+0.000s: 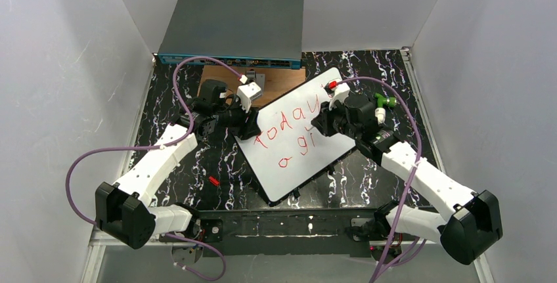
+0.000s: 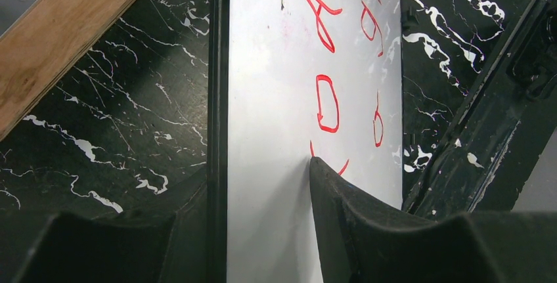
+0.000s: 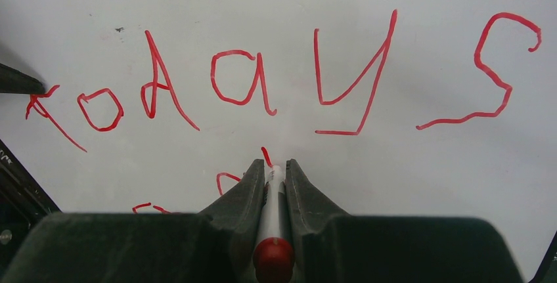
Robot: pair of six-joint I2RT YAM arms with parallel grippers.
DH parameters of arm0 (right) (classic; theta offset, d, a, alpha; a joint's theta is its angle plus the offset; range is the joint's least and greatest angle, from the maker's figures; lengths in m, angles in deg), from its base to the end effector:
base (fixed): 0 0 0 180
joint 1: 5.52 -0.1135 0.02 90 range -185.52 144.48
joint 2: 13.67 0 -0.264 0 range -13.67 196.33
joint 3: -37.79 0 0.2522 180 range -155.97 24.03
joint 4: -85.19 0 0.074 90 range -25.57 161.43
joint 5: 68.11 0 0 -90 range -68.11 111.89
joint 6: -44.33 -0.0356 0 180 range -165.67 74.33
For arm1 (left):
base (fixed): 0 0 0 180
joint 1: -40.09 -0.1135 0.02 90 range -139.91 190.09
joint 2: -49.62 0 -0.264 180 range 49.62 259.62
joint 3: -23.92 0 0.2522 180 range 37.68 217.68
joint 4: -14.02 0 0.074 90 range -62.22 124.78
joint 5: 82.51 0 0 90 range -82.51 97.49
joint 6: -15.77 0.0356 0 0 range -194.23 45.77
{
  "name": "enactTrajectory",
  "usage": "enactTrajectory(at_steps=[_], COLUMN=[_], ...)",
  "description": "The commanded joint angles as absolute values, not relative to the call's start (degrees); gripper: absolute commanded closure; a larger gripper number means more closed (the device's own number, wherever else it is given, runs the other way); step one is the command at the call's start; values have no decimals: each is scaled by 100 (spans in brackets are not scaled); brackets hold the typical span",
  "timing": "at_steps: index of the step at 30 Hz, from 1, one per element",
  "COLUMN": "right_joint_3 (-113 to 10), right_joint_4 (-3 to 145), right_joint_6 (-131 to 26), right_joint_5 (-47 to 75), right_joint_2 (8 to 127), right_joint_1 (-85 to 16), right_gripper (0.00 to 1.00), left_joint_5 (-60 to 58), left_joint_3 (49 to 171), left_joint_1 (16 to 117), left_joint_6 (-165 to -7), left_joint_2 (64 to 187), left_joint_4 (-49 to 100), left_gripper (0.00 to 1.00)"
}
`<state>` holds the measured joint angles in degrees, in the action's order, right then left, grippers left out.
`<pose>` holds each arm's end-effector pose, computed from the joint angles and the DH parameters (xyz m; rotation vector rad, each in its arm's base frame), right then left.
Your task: Write a sentence on the whiteboard
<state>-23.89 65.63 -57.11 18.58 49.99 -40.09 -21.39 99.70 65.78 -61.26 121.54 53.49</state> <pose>0.2103 0.1474 0.3012 -0.4376 1.9432 0.5825 0.2405 -0.1348 0.3202 0.9863 1.9469 -0.6769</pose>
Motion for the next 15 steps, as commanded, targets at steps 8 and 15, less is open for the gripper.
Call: enactTrajectory(at_steps=[8, 15], right_joint_3=[-2511, -2317], right_joint_4=[6406, 6364], right_joint_6=[-5567, -5550], right_joint_5=[2067, 2373], right_joint_2=[4273, 4162], right_joint_1=[-3980, -3846], right_gripper=[99, 99], left_joint_5=[-2312, -2344], left_joint_3=[9992, 10034], left_joint_1=[6724, 6725], left_joint_6=[-5584, -5578], left_joint_2=[11908, 11918], left_joint_4=[5606, 5637], left_gripper=[100, 100])
